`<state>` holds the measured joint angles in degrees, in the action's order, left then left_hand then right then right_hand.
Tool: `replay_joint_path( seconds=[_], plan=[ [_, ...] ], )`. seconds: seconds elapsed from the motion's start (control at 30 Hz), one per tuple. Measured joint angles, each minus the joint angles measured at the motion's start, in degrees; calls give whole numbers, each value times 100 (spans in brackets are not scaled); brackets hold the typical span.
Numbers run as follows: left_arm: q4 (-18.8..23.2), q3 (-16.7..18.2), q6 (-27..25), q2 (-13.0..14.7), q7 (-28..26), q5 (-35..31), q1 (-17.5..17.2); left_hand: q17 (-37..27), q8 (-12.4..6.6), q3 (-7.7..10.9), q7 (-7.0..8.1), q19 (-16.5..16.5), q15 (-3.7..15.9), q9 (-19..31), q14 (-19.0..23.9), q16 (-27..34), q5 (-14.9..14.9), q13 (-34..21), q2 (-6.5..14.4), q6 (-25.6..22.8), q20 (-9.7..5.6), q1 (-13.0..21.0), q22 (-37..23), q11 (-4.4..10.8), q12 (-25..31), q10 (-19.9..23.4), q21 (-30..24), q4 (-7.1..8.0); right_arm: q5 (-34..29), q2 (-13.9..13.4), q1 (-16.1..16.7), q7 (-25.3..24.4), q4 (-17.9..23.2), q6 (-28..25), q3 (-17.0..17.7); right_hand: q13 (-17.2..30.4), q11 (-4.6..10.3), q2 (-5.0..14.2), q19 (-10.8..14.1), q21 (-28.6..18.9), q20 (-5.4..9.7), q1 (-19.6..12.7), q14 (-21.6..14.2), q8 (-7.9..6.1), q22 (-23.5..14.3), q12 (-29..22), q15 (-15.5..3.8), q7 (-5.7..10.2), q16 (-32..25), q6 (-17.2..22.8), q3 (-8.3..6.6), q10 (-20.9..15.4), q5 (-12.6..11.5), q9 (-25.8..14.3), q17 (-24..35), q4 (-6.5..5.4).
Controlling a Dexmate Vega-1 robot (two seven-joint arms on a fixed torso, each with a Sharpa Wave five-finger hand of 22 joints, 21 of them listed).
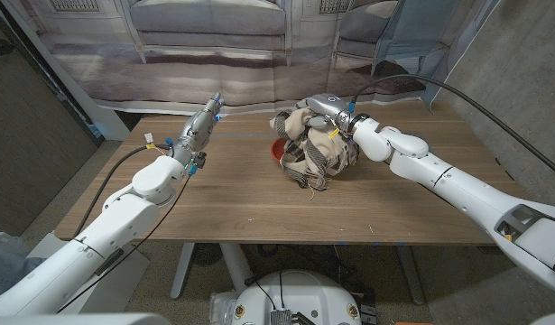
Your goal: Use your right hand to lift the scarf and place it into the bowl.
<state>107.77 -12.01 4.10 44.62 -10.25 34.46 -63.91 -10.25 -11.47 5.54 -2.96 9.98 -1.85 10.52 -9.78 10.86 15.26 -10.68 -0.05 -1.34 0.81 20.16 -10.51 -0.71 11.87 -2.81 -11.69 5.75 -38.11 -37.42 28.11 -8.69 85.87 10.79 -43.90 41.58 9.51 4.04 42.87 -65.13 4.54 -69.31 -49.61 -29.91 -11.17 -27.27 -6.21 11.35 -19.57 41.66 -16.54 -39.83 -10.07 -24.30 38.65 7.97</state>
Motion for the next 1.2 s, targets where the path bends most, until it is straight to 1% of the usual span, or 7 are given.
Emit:
replay_joint_path(
  seconds=[0.2,0.57,0.73,0.77,1.07,1.1,1.2],
  plan=[
    [53,42,-1,6,-27,-5,-65,0,0,0,0,0,0,0,0,0,0,0,23,0,0,23,0,0,0,0,0,0,0,42,-13,-44,-133,-8,-64,18,1,31,-18,0,16,31,10,0,0,1,10,2,0,2,-3,1,5,2,0,-1],
    [80,82,-57,23,-41,9,-113,0,0,0,0,0,0,0,0,0,0,0,23,0,0,23,0,0,0,0,0,0,-117,143,-69,-372,-459,-16,-232,8,0,68,-57,1,-24,68,-25,10,0,24,-24,-8,41,53,-4,-22,-12,-2,-4,-2],
    [80,84,-60,26,-41,9,-114,0,0,0,0,0,0,0,0,0,0,0,23,0,0,23,0,0,0,0,0,0,-133,148,-74,-452,-479,-7,-243,22,-19,68,-57,-34,-24,68,-25,15,1,34,-24,-9,46,53,-5,-41,-34,-3,-5,-3],
    [80,84,-64,26,-35,10,-112,0,0,-10,0,0,0,0,0,0,0,0,23,0,0,23,0,0,0,0,0,-10,-134,190,-112,-472,-624,-2,-305,23,-19,68,-57,-43,-24,68,-25,18,1,34,-24,-9,46,52,-5,-41,-34,-3,-5,-3],
    [26,84,-68,17,-22,10,-75,0,0,-25,0,0,0,0,0,0,0,0,23,0,0,23,0,0,0,0,0,-25,-156,237,-165,-498,-751,19,-373,26,-19,68,-59,-44,-22,68,-24,20,27,45,-23,-9,62,51,-8,-40,-34,-2,-4,-7],
    [10,82,-68,9,-9,13,-64,0,0,-25,0,0,0,0,0,0,0,0,23,0,0,23,0,0,0,0,0,-25,-167,284,-259,-490,-902,28,-494,25,-19,68,-78,-44,-3,68,-24,20,27,46,-23,-9,62,51,-8,-40,-34,-2,-3,-7],
    [-23,72,-68,-1,15,15,-45,0,0,-25,0,0,0,0,0,0,0,0,23,0,0,23,0,0,0,0,0,-25,-194,298,-313,-444,-959,36,-553,40,-9,68,-110,-44,-15,68,-23,18,27,48,-23,-9,63,51,-8,-50,-34,-2,-1,-7]
  ],
)
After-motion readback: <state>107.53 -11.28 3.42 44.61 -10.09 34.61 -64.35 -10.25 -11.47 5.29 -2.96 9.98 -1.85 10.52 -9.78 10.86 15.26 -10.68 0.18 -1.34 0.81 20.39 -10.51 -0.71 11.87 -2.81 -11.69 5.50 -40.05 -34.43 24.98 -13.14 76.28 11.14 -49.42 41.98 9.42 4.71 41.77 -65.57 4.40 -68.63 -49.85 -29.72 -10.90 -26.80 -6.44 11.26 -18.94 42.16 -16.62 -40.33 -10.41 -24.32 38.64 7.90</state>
